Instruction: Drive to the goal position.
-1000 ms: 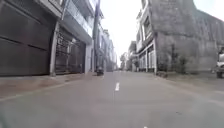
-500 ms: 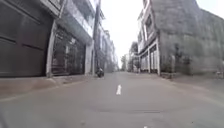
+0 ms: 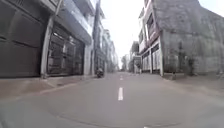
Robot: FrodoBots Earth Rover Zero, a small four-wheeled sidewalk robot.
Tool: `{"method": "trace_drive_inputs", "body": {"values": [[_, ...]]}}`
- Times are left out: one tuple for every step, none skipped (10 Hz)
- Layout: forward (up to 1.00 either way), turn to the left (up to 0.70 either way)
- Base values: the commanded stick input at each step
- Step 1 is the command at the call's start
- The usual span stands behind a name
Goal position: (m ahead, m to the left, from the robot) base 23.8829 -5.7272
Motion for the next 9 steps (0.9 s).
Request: {"method": "trace_drive_inputs", "body": {"values": [[0.85, 0.0], [0.85, 0.0], [0.85, 0.0], [0.85, 0.0], [0.85, 0.0], [0.85, 0.0], [0.85, 0.0], [0.85, 0.0], [0.85, 0.0]]}}
